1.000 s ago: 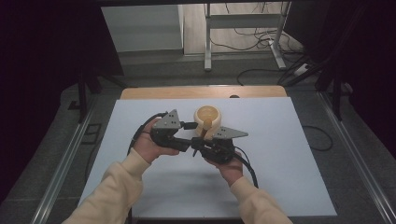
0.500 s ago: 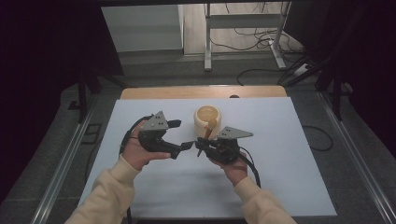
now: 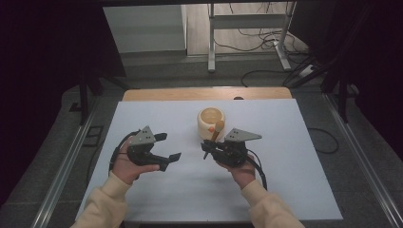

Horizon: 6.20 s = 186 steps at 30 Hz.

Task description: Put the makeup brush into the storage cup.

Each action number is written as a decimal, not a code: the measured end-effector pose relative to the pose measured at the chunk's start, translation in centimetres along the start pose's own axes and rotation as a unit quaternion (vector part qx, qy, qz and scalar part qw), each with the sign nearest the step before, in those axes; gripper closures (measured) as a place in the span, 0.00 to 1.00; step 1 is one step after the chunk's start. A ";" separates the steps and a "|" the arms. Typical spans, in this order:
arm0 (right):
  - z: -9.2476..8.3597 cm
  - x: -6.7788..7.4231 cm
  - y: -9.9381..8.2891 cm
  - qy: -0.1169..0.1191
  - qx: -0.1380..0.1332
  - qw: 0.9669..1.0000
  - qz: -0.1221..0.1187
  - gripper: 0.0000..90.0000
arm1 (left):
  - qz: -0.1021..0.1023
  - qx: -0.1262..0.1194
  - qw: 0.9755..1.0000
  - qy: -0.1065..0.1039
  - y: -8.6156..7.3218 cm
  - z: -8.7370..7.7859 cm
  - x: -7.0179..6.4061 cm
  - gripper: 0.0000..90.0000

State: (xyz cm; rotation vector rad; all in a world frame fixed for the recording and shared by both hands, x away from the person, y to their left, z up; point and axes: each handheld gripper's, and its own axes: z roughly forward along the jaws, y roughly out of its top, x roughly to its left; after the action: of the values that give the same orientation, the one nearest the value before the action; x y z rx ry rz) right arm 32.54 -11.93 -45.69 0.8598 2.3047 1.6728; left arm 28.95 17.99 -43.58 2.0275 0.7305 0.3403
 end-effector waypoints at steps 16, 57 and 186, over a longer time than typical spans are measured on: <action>-0.9 -0.4 0.3 -0.007 -0.009 1.000 0.001 0.87 | -0.030 0.035 0.997 0.066 -4.7 -0.5 -0.3 0.09; -2.6 -1.1 2.4 -0.021 -0.037 0.999 -0.006 0.87 | -0.083 0.065 0.991 0.087 -7.7 -0.9 -0.9 0.09; 6.6 -10.1 5.2 -0.133 0.041 0.990 0.026 0.77 | -0.077 0.066 0.993 0.060 -7.5 -1.1 -1.2 0.12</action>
State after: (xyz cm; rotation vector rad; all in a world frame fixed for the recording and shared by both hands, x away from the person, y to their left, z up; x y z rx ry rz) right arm 45.63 -10.87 -45.31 1.0949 2.1978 1.3909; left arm 24.70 20.99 -49.27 2.0725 1.0017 0.3321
